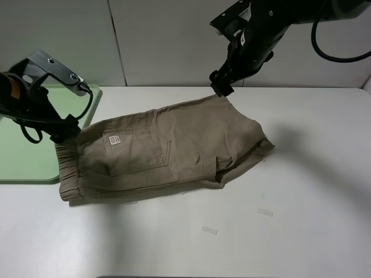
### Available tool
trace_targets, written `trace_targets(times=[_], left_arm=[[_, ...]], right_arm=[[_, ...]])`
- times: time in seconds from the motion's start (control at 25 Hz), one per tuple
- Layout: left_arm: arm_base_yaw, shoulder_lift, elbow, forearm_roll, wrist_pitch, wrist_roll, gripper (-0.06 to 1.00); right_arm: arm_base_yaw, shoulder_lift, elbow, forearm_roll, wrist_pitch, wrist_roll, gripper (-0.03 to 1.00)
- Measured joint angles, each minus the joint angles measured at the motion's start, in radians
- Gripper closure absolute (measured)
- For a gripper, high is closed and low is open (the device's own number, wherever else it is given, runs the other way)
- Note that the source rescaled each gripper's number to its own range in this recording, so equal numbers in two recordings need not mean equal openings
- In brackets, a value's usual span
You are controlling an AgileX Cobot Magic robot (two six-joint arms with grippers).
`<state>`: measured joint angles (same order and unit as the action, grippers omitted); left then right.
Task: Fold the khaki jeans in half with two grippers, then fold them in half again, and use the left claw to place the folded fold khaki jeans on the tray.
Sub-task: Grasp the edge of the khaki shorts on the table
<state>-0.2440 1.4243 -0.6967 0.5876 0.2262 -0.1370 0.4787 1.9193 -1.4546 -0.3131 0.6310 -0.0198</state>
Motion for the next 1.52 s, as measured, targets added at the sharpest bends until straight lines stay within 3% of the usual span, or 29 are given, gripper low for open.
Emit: trace_targets(times=[0.36,0.52,0.84,0.96,1.52], left_arm=[[0.000,-0.319,0.000,-0.014,0.426,-0.117,-0.02],[0.000,-0.469,0.000,-0.110,0.590,-0.128,-0.01],[0.000,-0.780,0.000,-0.315,0.873,-0.132,0.00],[0.000,-0.882,0.000,-0.343,0.933,-0.138,0.01],[0.000,-1.261,0.002,-0.392,0.936,-0.149,0.01]], right_arm=[[0.000,-0.009,-0.100,0.183,0.293,0.003,-0.03],[0.000,-0.013,-0.128,0.244,0.372,0.004,-0.03],[0.000,-0.014,-0.130,0.313,0.425,0.004,-0.03],[0.000,-0.014,-0.130,0.320,0.429,0.004,-0.03],[0.000,-0.014,-0.132,0.327,0.449,0.004,-0.03]])
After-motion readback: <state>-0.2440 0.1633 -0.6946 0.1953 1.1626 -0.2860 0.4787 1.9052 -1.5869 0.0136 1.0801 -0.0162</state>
